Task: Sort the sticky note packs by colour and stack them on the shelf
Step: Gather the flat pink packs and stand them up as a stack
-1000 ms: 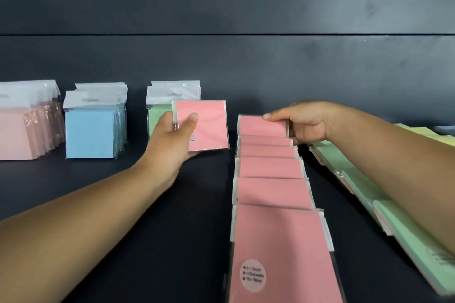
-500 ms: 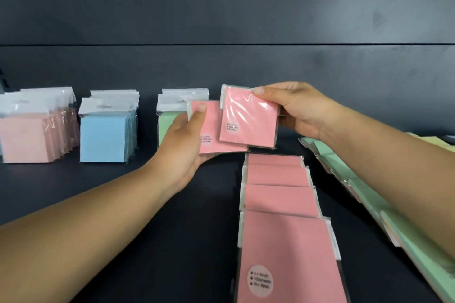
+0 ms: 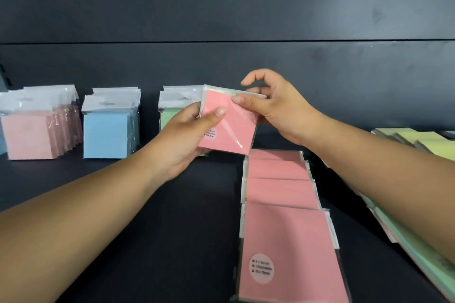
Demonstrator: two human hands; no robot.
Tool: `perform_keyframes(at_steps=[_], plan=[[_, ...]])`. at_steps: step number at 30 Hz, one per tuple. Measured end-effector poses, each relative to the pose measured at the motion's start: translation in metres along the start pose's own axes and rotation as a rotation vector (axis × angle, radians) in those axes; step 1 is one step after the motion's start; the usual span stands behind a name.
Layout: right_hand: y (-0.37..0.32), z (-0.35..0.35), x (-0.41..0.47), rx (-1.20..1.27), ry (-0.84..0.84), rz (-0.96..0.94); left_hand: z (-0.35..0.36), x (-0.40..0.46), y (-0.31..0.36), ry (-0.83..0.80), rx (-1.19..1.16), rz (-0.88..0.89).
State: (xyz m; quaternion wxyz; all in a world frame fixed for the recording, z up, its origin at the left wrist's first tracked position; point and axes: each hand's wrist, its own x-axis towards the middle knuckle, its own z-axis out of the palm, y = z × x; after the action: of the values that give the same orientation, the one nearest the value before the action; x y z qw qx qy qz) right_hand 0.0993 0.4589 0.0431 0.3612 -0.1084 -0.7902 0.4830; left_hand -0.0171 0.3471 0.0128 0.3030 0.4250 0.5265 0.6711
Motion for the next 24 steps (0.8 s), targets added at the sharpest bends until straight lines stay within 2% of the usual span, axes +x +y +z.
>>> perform_keyframes(at_steps=[6, 11, 14, 15, 18, 20, 24], plan=[[0.003, -0.002, -0.001, -0.124, -0.049, -0.024, -0.003, -0.002, -0.002, -0.146, 0.02, -0.1], [0.0, -0.001, -0.002, -0.157, -0.045, -0.027, -0.001, -0.003, -0.003, -0.121, 0.011, -0.096], [-0.004, -0.012, 0.005, -0.023, 0.039, 0.209, -0.004, -0.002, -0.003, -0.067, -0.027, -0.098], [-0.006, -0.019, 0.005, -0.079, 0.022, 0.332, -0.006, -0.001, -0.003, -0.046, -0.039, -0.101], [-0.001, -0.038, -0.005, -0.456, -0.267, 0.652, -0.01, 0.002, -0.004, 0.021, -0.045, -0.086], [0.005, -0.042, -0.013, -0.53, -0.375, 0.719, -0.011, 0.003, -0.005, 0.055, -0.06, -0.075], [0.006, -0.042, -0.015, -0.448, -0.415, 0.759, -0.008, 0.002, -0.006, 0.08, -0.091, -0.085]])
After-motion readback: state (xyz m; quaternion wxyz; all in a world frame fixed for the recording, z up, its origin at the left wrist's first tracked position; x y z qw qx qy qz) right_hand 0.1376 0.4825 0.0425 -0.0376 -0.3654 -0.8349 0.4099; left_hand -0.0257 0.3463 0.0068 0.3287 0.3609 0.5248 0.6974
